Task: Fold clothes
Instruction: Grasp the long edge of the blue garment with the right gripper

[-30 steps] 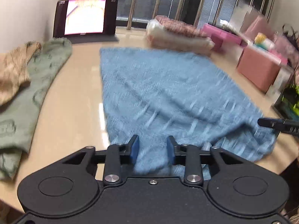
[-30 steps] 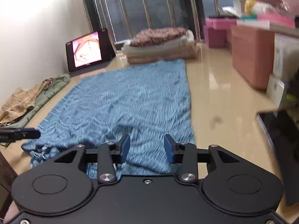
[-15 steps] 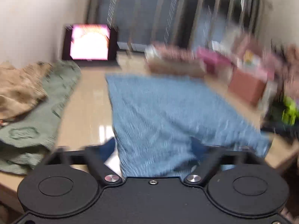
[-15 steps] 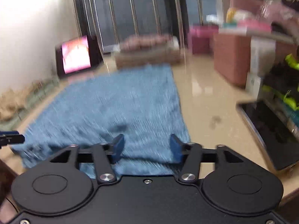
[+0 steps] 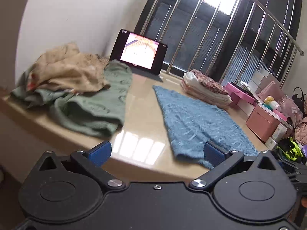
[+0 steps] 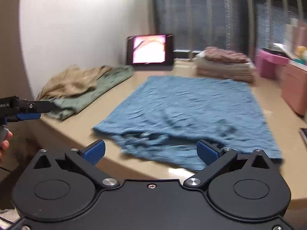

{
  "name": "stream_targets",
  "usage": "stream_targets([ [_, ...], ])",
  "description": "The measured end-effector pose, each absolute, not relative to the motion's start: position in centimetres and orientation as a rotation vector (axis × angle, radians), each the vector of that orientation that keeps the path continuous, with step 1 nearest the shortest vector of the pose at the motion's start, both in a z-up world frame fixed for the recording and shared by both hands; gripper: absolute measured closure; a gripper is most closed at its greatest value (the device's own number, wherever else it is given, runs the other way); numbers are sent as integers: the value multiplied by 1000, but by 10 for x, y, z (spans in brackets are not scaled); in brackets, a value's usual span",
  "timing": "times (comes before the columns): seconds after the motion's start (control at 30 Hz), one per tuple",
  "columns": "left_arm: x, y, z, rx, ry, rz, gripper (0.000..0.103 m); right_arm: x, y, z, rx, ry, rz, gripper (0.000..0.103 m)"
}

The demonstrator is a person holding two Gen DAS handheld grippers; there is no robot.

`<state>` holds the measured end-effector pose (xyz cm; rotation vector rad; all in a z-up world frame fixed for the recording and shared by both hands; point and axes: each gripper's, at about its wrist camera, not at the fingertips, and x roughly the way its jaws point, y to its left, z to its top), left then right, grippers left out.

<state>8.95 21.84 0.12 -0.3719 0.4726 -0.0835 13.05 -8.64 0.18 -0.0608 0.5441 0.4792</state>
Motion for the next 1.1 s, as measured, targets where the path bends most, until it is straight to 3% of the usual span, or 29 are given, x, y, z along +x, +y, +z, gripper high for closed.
stream_targets([
  [0.6,71,261,-15,-366,471,-53,0,133,10,3,-251,549,499,1],
  [0.9,68,277,-28,-410,494,-39,0,160,48,-11,-379,594,524,34],
  [0.97,68,279,-30,-408,498,-32,0,168,55,-16,-388,614,534,52],
  [1.1,69,283,-33,-407,506,-25,0,180,66,-22,-404,636,523,58],
])
